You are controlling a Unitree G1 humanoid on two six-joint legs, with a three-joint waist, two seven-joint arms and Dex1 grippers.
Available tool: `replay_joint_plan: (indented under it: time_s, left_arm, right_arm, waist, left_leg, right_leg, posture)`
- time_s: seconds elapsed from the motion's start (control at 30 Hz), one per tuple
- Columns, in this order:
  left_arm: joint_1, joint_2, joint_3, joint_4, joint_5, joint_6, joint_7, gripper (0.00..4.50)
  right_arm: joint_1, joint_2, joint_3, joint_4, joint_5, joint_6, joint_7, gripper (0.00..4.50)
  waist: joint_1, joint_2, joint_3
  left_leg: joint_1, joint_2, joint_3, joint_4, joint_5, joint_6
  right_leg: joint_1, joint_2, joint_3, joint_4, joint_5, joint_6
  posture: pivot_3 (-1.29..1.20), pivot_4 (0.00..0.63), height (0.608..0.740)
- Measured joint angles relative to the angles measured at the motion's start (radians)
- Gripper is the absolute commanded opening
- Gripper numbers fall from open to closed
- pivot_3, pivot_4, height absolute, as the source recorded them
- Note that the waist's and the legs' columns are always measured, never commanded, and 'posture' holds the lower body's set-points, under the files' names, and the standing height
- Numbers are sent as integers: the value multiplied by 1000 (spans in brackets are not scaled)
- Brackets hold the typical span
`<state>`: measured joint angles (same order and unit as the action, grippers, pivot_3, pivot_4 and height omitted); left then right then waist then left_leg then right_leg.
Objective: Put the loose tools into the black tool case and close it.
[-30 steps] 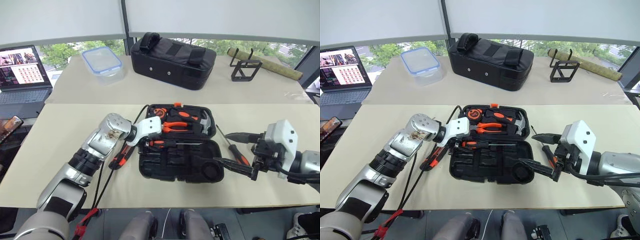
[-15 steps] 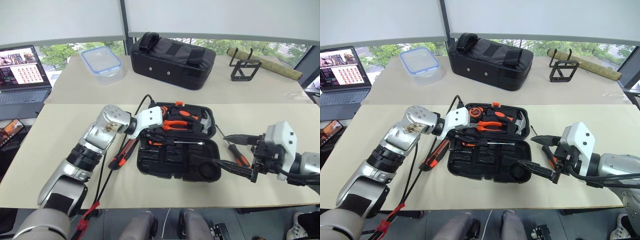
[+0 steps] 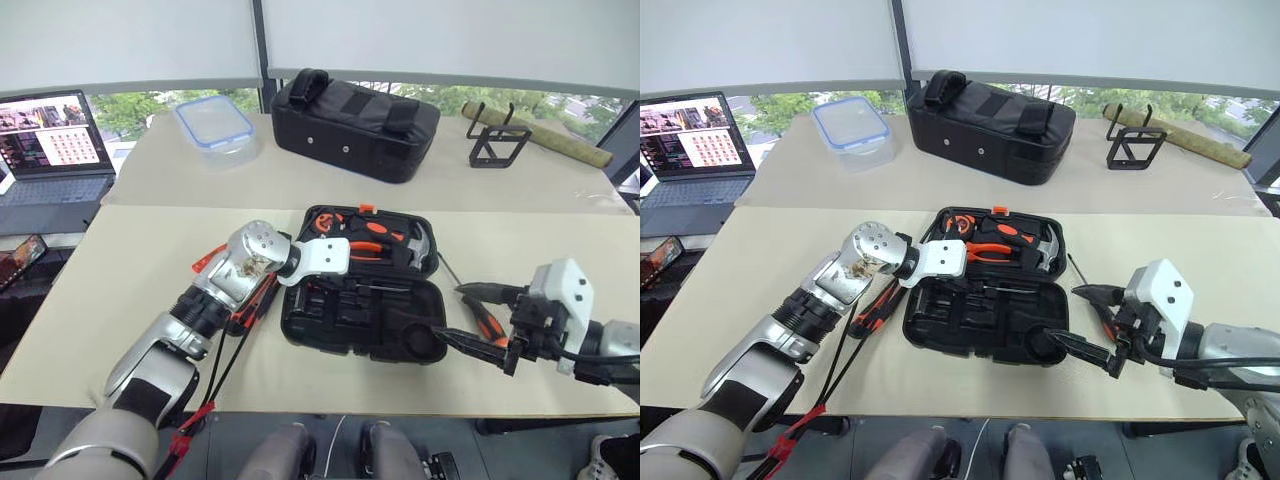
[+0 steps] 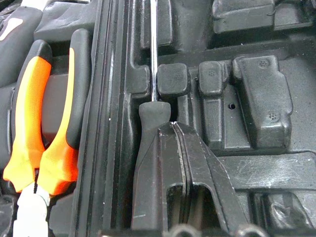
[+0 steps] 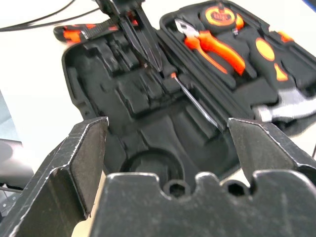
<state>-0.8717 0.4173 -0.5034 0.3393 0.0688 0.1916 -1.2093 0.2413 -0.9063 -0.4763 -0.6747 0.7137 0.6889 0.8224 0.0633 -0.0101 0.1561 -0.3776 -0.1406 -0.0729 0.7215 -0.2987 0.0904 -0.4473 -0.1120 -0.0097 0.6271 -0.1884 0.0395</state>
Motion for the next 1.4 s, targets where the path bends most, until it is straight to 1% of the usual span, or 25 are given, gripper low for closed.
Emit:
replay_joint_plan:
  time_s: [0.07,0.17,0.27,0.33,0.37,0.4,0.43,0.47,0.5,0.63,0.77,0.8,0.83,1.0,1.03,1.1,1.17,1.27,1.33,1.4]
  left_arm:
    - [3,6,16,-1,-19,18,-16,58]
    - [14,37,88,-32,-105,122,-74,798]
    - [21,95,185,-119,-247,257,-158,1987]
    - [30,139,238,-176,-329,310,-218,2685]
    - [39,162,262,-202,-367,331,-246,3133]
    - [51,184,274,-221,-392,346,-269,3428]
    - [73,224,291,-252,-430,377,-302,3818]
    - [82,241,296,-267,-447,394,-314,4288]
    - [93,255,308,-290,-471,421,-322,4442]
    - [98,273,331,-369,-539,491,-313,4479]
    - [120,283,332,-424,-547,503,-284,4479]
    - [126,283,331,-426,-547,503,-279,4500]
    - [135,286,332,-428,-547,504,-270,4500]
    - [141,307,332,-444,-547,504,-253,4500]
    - [144,317,332,-445,-547,502,-253,4500]
    - [154,330,332,-445,-546,495,-253,4500]
    - [169,341,332,-444,-545,482,-254,4500]
    - [176,366,332,-443,-544,462,-259,4500]
    - [178,384,333,-443,-544,460,-267,4500]
    - [179,392,333,-444,-544,456,-275,4500]
  right_arm:
    - [26,16,-24,0,-16,0,-12,4500]
    - [64,44,-65,30,-54,0,-59,4500]
    - [73,81,-87,88,-89,8,-119,4500]
    - [75,95,-86,112,-107,9,-139,4500]
    - [73,98,-80,120,-114,9,-147,4500]
    - [62,103,-73,128,-122,9,-155,4500]
    - [32,113,-46,154,-141,8,-173,4500]
    - [19,120,-33,172,-150,8,-183,4500]
    - [-1,128,-7,202,-163,8,-193,4500]
    - [-60,148,80,282,-206,-11,-195,4500]
    - [-113,173,168,350,-257,-22,-199,4500]
    - [-121,176,182,360,-265,-23,-203,3976]
    - [-136,186,193,377,-280,-29,-216,3798]
    - [-174,189,203,410,-301,-34,-223,2081]
    - [-174,188,203,408,-298,-33,-221,1666]
    - [-174,187,193,401,-295,-24,-216,1119]
    - [-174,172,176,393,-285,-6,-212,1049]
    - [-180,99,134,369,-258,17,-169,1049]
    - [-222,18,115,371,-245,36,-115,1049]
    - [-298,-62,112,374,-230,16,-28,1049]
  waist:
    - [-3,0,0]
    - [-17,0,0]
    - [-28,0,0]
    - [-34,1,-1]
    - [-37,2,-1]
    - [-39,2,-1]
    - [-44,2,-1]
    - [-47,2,-1]
    - [-48,2,-1]
    - [-41,2,-1]
    - [-45,2,-1]
    - [-47,2,-1]
    - [-49,2,-1]
    - [-51,2,-1]
    - [-51,2,-1]
    - [-51,2,-1]
    - [-50,3,-1]
    - [-49,3,-1]
    - [-51,3,-1]
    - [-55,3,-1]
  left_leg:
    - [0,0,0,0,0,0]
    - [-5,0,1,-1,1,0]
    - [-6,0,1,-1,1,-1]
    - [-5,0,1,-1,2,-1]
    - [-5,0,1,-2,2,-1]
    - [-4,0,1,-2,2,-1]
    - [-3,0,1,-2,2,-1]
    - [-3,0,1,-2,2,-2]
    - [-3,0,1,-3,2,-2]
    - [-3,-1,1,-3,2,-1]
    - [-3,0,1,-4,2,-2]
    - [-3,0,1,-5,2,-2]
    - [-2,0,1,-5,2,-2]
    - [-2,0,1,-6,2,-2]
    - [-2,0,1,-7,2,-3]
    - [-2,0,1,-7,2,-3]
    - [-2,0,1,-6,2,-3]
    - [-2,0,1,-6,2,-3]
    - [-2,-1,2,-7,2,-3]
    - [-2,1,2,-7,2,-3]
  right_leg:
    - [-1,0,0,1,0,0]
    - [-9,1,0,3,0,0]
    - [-11,2,-1,4,0,-1]
    - [-10,2,-1,4,0,-1]
    - [-10,2,-1,3,0,-1]
    - [-9,3,-1,3,0,-1]
    - [-8,3,-1,3,0,-1]
    - [-8,3,-1,3,0,-1]
    - [-8,2,-1,3,0,-1]
    - [-8,3,-1,2,0,-1]
    - [-9,3,0,3,0,-1]
    - [-9,3,0,3,0,-1]
    - [-9,3,0,3,0,-1]
    - [-9,3,0,3,0,-1]
    - [-9,4,0,3,0,-1]
    - [-9,4,0,3,0,-1]
    - [-9,4,0,3,0,-1]
    - [-9,4,-1,2,0,-1]
    - [-9,4,0,2,0,-1]
    - [-9,3,0,2,0,-2]
  posture:
    - [0,150,722]
    - [0,150,722]
    - [0,150,722]
    - [0,150,722]
    - [0,150,722]
    - [0,150,722]
    - [0,150,722]
    - [0,150,722]
    - [0,150,722]
    - [0,150,722]
    - [0,150,722]
    - [0,150,722]
    - [0,150,722]
    - [0,150,722]
    - [0,150,722]
    - [0,150,722]
    - [0,150,722]
    - [0,150,722]
    - [0,150,722]
    - [0,150,722]
